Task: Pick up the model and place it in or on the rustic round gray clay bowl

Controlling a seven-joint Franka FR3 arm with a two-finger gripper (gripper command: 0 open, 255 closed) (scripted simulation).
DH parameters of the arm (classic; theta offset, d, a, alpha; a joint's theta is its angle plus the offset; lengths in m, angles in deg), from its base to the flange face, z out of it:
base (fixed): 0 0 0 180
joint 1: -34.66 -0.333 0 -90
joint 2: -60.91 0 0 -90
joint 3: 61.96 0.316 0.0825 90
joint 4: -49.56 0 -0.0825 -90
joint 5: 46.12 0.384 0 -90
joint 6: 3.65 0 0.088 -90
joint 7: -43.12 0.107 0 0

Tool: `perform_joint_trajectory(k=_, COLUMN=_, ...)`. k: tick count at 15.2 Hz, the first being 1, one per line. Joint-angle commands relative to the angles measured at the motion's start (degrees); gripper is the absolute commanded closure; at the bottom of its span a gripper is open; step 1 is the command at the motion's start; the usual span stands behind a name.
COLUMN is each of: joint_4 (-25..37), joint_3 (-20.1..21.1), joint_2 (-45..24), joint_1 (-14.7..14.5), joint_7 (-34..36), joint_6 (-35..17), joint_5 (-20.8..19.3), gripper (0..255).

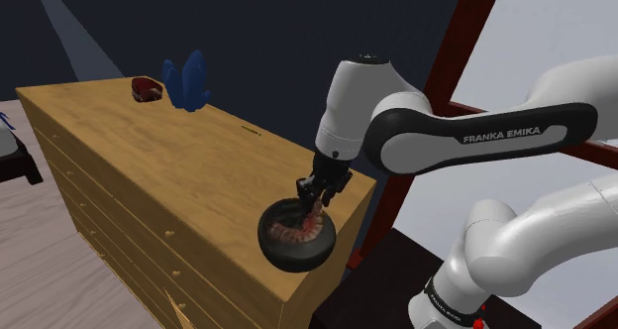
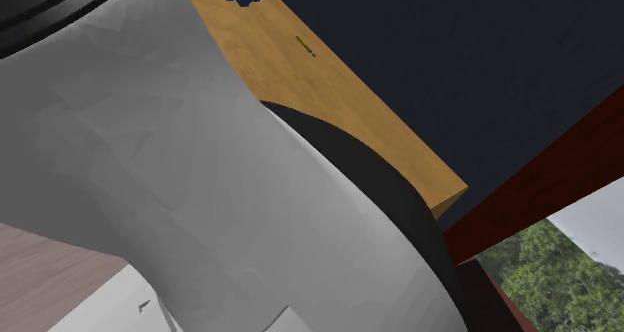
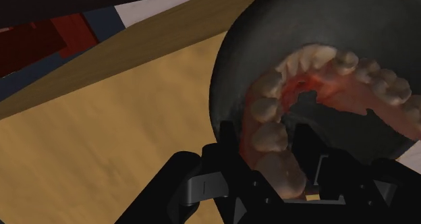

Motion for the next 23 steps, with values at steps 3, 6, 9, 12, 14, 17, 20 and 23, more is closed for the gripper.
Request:
perform_joint_trajectory(k=3, joint_4=-2.29, joint_3=0.59, joint_2=-0.75, joint_1=-0.1, joint_7=0.3, joint_6=-3.03, joint_5=0.21, gripper=255)
perform_joint_trajectory(k=6, joint_4=-2.29, joint_3=0.55, joint_2=-0.77, joint_1=-0.15, joint_7=0.33, joint_6=-3.03, joint_5=0.17, gripper=255)
perform_joint_trajectory(k=9, joint_4=-2.29, joint_3=0.53, joint_2=-0.77, joint_1=-0.17, joint_7=0.34, joint_6=-3.03, joint_5=0.16, gripper=255)
perform_joint_trajectory(k=12, joint_4=-2.28, joint_3=0.52, joint_2=-0.76, joint_1=-0.18, joint_7=0.34, joint_6=-3.0, joint_5=0.16, gripper=0)
perform_joint_trajectory(k=14, joint_4=-2.28, joint_3=0.52, joint_2=-0.76, joint_1=-0.18, joint_7=0.34, joint_6=-3.0, joint_5=0.16, gripper=0)
perform_joint_trajectory(k=17, joint_4=-0.9, joint_3=0.2, joint_2=-0.01, joint_1=-0.26, joint_7=0.26, joint_6=-0.88, joint_5=0.13, gripper=0)
perform_joint_trajectory(k=20, joint_4=3.36, joint_3=-0.61, joint_2=1.58, joint_1=-0.38, joint_7=0.15, joint_6=4.93, joint_5=-0.05, gripper=0)
perform_joint_trajectory(k=23, joint_4=3.35, joint_3=-0.61, joint_2=1.58, joint_1=-0.39, joint_7=0.15, joint_6=4.93, joint_5=-0.06, gripper=0)
